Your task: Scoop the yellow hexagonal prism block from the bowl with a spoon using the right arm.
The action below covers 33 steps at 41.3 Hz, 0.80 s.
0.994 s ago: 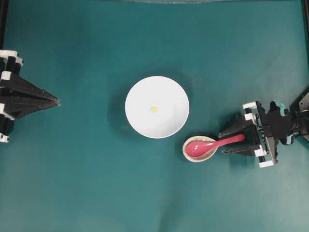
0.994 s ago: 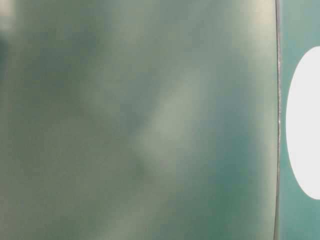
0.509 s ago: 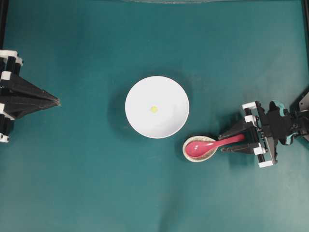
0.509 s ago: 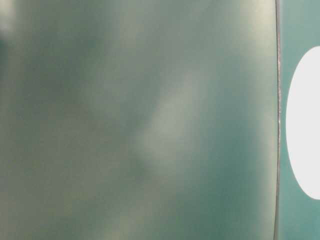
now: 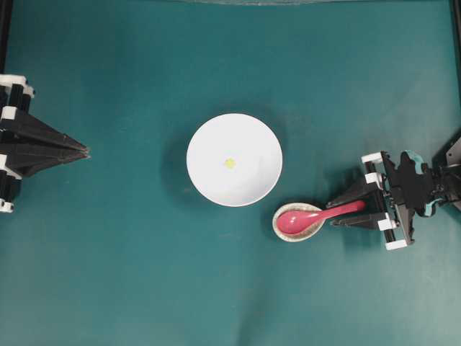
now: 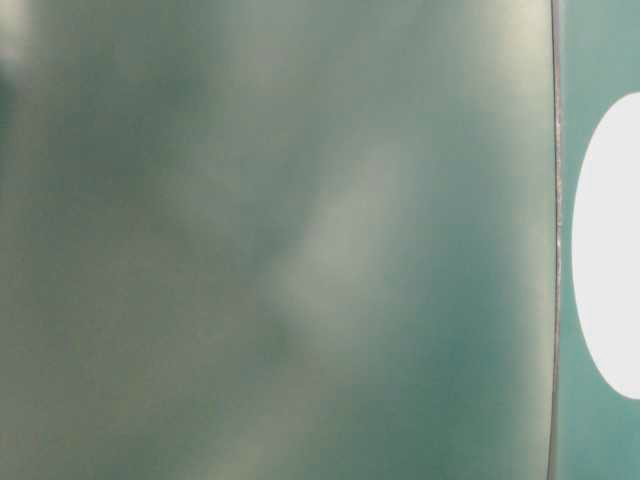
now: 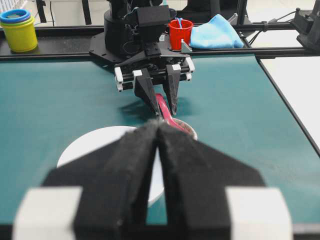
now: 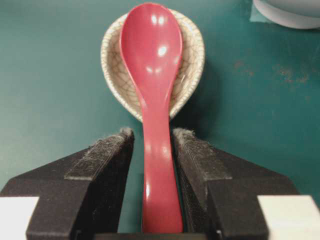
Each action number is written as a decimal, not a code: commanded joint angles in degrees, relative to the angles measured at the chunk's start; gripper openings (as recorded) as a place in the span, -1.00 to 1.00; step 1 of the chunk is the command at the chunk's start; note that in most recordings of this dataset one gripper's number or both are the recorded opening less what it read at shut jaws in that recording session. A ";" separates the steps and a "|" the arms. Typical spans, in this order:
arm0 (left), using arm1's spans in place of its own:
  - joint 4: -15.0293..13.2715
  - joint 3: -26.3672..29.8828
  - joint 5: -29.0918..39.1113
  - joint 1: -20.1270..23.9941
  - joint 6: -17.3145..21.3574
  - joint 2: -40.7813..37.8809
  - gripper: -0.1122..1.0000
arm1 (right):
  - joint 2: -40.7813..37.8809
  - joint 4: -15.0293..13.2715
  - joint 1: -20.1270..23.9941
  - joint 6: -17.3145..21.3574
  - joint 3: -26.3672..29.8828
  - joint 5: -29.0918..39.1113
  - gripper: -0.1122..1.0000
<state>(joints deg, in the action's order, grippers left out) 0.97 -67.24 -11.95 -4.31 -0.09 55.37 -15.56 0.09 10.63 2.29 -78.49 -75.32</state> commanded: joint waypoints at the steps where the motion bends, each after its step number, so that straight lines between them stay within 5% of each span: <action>1: 0.09 1.41 -0.26 -0.09 0.09 -0.18 -0.67 | 0.70 0.18 0.09 0.09 0.26 -0.18 -0.04; 14: 0.09 1.49 -0.26 -0.09 0.09 -0.26 -0.67 | 0.62 0.18 0.09 0.09 0.26 -0.09 -0.39; 33: 0.09 1.49 -0.26 -0.09 0.09 -0.18 -0.67 | 4.04 1.85 0.09 0.09 -0.35 0.62 -0.41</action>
<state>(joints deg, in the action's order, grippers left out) 0.88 -67.24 -11.95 -4.31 -0.09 55.46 -14.59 1.14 10.63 2.29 -78.75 -75.06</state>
